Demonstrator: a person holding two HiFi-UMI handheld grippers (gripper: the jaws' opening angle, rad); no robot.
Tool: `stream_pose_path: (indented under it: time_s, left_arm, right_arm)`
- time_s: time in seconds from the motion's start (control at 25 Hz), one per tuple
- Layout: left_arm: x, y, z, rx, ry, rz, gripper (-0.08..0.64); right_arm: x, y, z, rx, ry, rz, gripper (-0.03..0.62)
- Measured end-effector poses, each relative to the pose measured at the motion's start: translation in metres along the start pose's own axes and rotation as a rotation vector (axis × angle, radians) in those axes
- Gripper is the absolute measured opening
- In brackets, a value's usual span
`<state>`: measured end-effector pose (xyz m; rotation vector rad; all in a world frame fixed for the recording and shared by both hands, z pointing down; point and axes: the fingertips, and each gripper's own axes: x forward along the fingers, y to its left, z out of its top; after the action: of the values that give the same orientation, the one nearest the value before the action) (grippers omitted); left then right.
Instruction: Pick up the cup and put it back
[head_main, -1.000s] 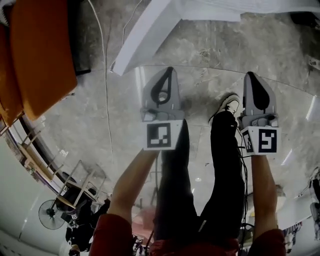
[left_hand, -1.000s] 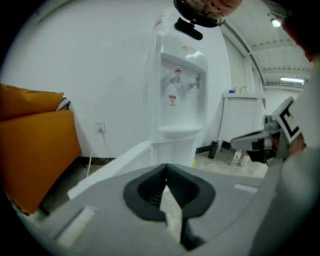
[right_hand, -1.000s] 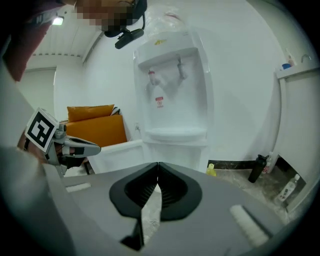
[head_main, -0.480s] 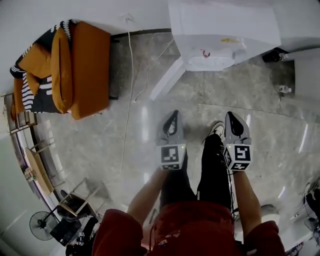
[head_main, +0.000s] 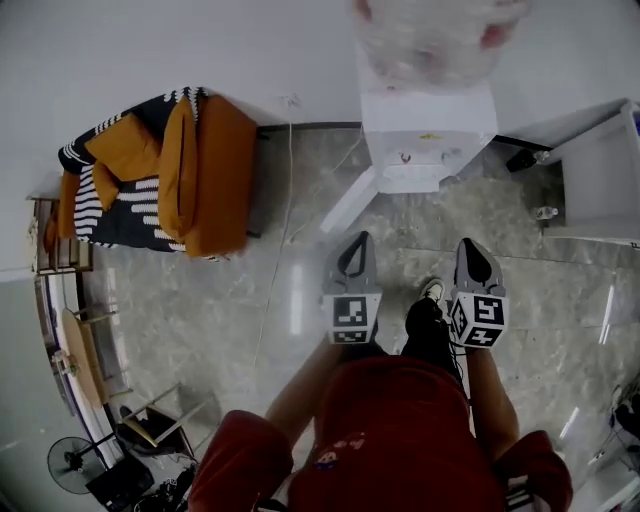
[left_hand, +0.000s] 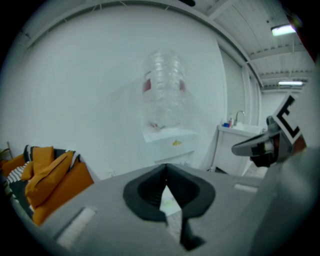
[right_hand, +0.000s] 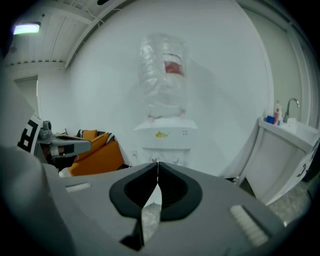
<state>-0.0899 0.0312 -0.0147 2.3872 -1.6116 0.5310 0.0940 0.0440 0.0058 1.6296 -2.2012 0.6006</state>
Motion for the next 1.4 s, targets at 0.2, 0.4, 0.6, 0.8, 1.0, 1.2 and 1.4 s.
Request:
stream_pose_path:
  time_s: [0.2, 0.4, 0.6, 0.8, 1.0, 1.2, 1.4]
  left_arm:
    - [-0.026, 0.006, 0.073, 0.059, -0.103, 0.008, 0.000]
    - [-0.052, 0.006, 0.133, 0.137, -0.221, 0.010, 0.000]
    - [-0.075, 0.000, 0.186, 0.247, -0.357, 0.004, 0.000]
    - [-0.083, 0.000, 0.210, 0.271, -0.422, -0.001, 0.000]
    - [-0.080, 0.008, 0.215, 0.238, -0.440, 0.008, 0.000]
    - [-0.076, 0.009, 0.219, 0.234, -0.448, 0.003, 0.000]
    - [-0.067, 0.004, 0.217, 0.236, -0.435, -0.016, 0.000]
  right_arm:
    - [-0.039, 0.008, 0.066, -0.040, -0.091, 0.004, 0.003]
    - [-0.070, 0.019, 0.135, -0.124, -0.240, -0.011, 0.002]
    - [-0.093, 0.037, 0.188, -0.242, -0.360, -0.010, 0.003]
    - [-0.098, 0.045, 0.204, -0.255, -0.399, -0.002, 0.003]
    - [-0.097, 0.043, 0.204, -0.260, -0.393, -0.010, 0.003]
    - [-0.095, 0.038, 0.205, -0.260, -0.388, -0.022, 0.003]
    - [-0.092, 0.033, 0.205, -0.245, -0.382, -0.019, 0.003]
